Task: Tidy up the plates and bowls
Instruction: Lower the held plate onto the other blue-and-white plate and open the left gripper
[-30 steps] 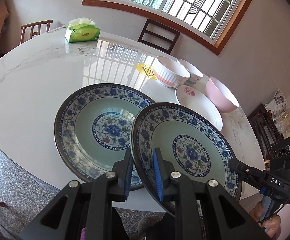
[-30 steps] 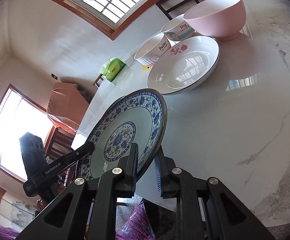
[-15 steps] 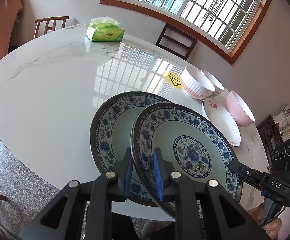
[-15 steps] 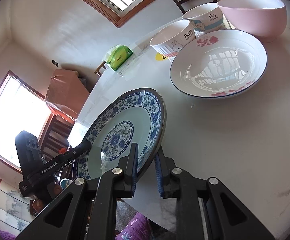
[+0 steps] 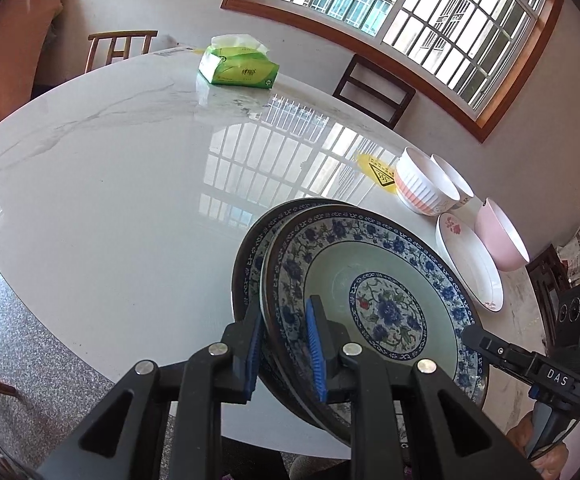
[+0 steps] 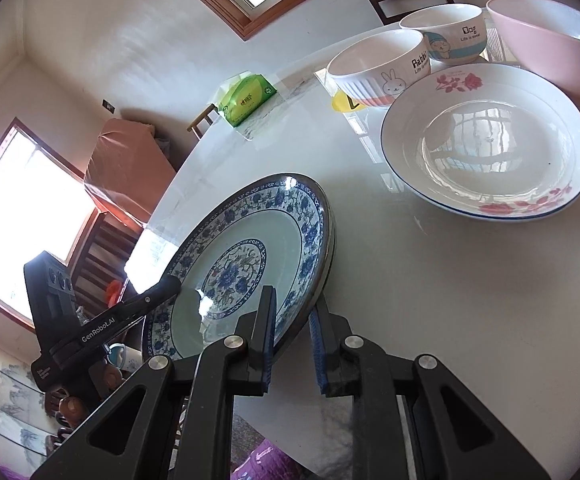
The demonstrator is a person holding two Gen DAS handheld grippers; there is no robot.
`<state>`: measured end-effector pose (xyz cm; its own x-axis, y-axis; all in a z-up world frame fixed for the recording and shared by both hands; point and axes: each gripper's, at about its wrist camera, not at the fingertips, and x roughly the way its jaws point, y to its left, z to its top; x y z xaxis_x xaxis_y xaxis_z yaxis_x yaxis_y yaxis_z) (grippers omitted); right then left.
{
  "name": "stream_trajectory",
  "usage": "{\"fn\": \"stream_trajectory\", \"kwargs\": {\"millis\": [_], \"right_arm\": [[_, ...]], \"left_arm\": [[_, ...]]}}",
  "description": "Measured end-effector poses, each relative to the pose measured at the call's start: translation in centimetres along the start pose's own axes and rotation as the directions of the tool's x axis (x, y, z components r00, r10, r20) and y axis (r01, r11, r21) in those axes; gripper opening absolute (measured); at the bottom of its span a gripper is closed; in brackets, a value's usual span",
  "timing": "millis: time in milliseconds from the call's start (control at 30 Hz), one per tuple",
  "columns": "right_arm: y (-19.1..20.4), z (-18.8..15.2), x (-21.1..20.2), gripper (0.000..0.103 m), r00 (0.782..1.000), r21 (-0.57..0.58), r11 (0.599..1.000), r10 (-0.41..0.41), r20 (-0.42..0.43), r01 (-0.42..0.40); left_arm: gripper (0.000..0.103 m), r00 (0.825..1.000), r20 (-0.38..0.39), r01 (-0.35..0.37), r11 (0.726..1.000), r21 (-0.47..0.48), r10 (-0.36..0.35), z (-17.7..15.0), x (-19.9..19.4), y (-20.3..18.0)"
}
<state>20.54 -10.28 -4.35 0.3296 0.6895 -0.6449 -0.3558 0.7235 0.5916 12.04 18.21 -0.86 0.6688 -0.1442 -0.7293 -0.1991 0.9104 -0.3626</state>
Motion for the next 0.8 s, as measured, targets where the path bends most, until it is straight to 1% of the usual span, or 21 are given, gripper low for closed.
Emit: {"fn": "stream_trajectory", "kwargs": {"millis": [333, 600, 800], "right_arm": [[0.6, 0.0, 0.8, 0.018, 0.999, -0.022, 0.999, -0.032, -0.012, 0.031], [0.8, 0.1, 0.9, 0.018, 0.999, -0.024, 0.999, -0.034, -0.011, 0.033], [1.1, 0.1, 1.2, 0.018, 0.999, -0.035, 0.998, -0.045, -0.011, 0.044]], "left_arm": [[0.021, 1.000, 0.010, -0.020, 1.000, 0.009, 0.020, 0.2, 0.6, 0.4], [0.022, 0.999, 0.017, -0.038, 0.999, 0.023, 0.038, 0.2, 0.7, 0.1], [0.024, 0.997, 0.030, -0.077, 0.996, 0.045, 0.076, 0.1, 0.7, -0.1]]}}
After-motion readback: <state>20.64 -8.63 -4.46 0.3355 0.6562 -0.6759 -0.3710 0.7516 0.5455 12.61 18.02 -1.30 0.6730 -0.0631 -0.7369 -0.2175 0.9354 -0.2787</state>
